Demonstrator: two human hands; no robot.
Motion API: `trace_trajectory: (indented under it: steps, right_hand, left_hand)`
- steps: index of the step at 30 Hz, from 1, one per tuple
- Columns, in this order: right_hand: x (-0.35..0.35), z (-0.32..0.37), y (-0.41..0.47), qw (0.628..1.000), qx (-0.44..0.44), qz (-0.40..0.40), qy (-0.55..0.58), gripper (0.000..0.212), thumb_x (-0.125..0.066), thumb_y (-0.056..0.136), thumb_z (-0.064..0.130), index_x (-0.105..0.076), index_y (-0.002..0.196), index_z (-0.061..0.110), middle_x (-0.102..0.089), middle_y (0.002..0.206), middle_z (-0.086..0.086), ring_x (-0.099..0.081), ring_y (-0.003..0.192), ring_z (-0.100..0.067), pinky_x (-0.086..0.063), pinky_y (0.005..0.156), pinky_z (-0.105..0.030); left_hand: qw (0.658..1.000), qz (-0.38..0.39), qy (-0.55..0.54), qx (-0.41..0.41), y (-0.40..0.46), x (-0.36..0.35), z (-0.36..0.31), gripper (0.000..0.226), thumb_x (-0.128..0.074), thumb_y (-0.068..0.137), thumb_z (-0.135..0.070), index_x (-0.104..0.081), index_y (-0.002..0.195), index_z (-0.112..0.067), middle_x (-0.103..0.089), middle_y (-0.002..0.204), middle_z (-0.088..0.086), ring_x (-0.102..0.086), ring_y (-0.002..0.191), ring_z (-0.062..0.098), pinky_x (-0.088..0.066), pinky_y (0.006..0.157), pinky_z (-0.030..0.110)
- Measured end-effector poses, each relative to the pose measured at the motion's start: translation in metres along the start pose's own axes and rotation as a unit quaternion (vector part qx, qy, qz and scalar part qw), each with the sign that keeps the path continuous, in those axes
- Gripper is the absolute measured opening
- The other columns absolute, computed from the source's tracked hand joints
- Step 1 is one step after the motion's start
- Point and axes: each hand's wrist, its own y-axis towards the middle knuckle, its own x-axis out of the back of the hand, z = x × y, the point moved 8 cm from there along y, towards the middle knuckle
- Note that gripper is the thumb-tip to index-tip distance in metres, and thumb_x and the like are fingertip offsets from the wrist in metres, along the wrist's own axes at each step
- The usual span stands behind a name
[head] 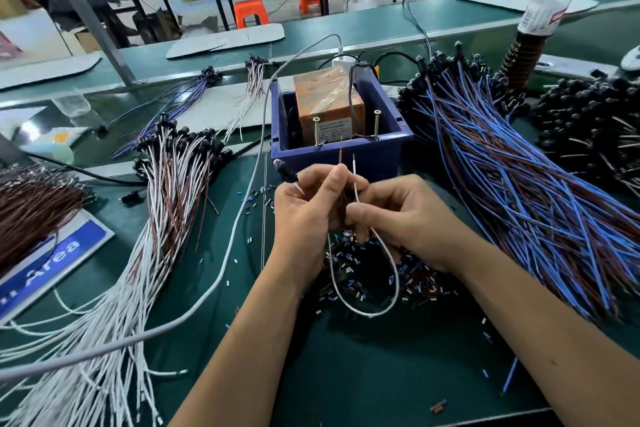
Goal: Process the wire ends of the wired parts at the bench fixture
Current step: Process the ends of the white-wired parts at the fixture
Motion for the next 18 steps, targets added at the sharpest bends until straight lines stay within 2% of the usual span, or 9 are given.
trace_trajectory:
  steps: [2,4,5,8,11,15,18]
  right_hand:
    - [0.001,0.002,0.0,1.0,0.007,-0.008,0.018,0.028,-0.071,0.094,0.027,-0.073,0.081,0.001,-0.067,0.063,-0.007,-0.044,0.036,-0.01,-0.037,0.035,-0.02]
    - [0.008,0.003,0.0,0.997,0.012,-0.039,0.064,0.028,-0.068,0.093,0.03,-0.074,0.082,0.005,-0.063,0.059,-0.009,-0.039,0.034,-0.008,-0.035,0.033,-0.019]
    - [0.012,0.003,0.0,0.995,0.013,-0.06,0.084,0.028,-0.066,0.094,0.031,-0.075,0.081,0.007,-0.059,0.057,-0.009,-0.036,0.033,-0.008,-0.034,0.032,-0.018]
    - [0.024,0.003,0.001,0.988,0.024,-0.118,0.099,0.032,-0.063,0.096,0.035,-0.076,0.08,0.011,-0.053,0.052,-0.009,-0.032,0.031,-0.011,-0.03,0.032,-0.018]
    - [0.032,0.003,0.001,0.984,0.032,-0.152,0.085,0.034,-0.061,0.102,0.03,-0.075,0.079,0.009,-0.052,0.05,-0.008,-0.035,0.027,-0.013,-0.027,0.032,-0.018]
    - [0.036,-0.001,0.001,0.981,0.017,-0.165,0.096,0.036,-0.058,0.106,0.023,-0.074,0.078,0.007,-0.052,0.051,-0.008,-0.034,0.027,-0.012,-0.028,0.031,-0.018]
    - [0.033,-0.004,0.003,0.984,0.0,-0.143,0.104,0.036,-0.058,0.106,0.023,-0.074,0.079,0.006,-0.051,0.051,-0.008,-0.033,0.028,-0.011,-0.029,0.031,-0.018]
  left_hand:
    - [1.0,-0.012,0.015,-0.014,0.001,0.002,-0.002,0.024,-0.065,0.099,-0.02,-0.073,0.088,-0.001,-0.072,0.086,0.018,-0.059,0.054,0.022,-0.051,0.049,0.029]
    - [0.997,-0.037,0.045,-0.045,0.002,0.005,-0.008,0.019,-0.065,0.099,-0.019,-0.075,0.088,-0.007,-0.07,0.076,0.009,-0.046,0.046,0.008,-0.038,0.046,0.024]
    - [0.994,-0.056,0.07,-0.064,0.003,0.008,-0.011,0.018,-0.065,0.099,-0.02,-0.076,0.088,-0.011,-0.07,0.073,0.005,-0.043,0.046,0.007,-0.035,0.047,0.024]
    - [0.972,-0.142,0.15,-0.117,-0.001,0.021,-0.019,0.015,-0.066,0.099,-0.024,-0.074,0.089,-0.018,-0.072,0.069,0.004,-0.059,0.055,0.011,-0.044,0.061,0.028]
    - [0.949,-0.221,0.17,-0.15,-0.007,0.032,-0.027,0.009,-0.067,0.099,-0.021,-0.072,0.093,-0.018,-0.071,0.066,0.004,-0.058,0.054,0.01,-0.044,0.063,0.03]
    - [0.946,-0.247,0.145,-0.15,-0.007,0.038,-0.032,0.008,-0.069,0.098,-0.017,-0.064,0.095,-0.012,-0.071,0.068,0.009,-0.066,0.06,0.017,-0.048,0.065,0.03]
    - [0.941,-0.246,0.175,-0.153,-0.006,0.037,-0.034,0.011,-0.069,0.099,-0.014,-0.065,0.093,-0.005,-0.072,0.067,0.009,-0.066,0.059,0.014,-0.049,0.066,0.025]
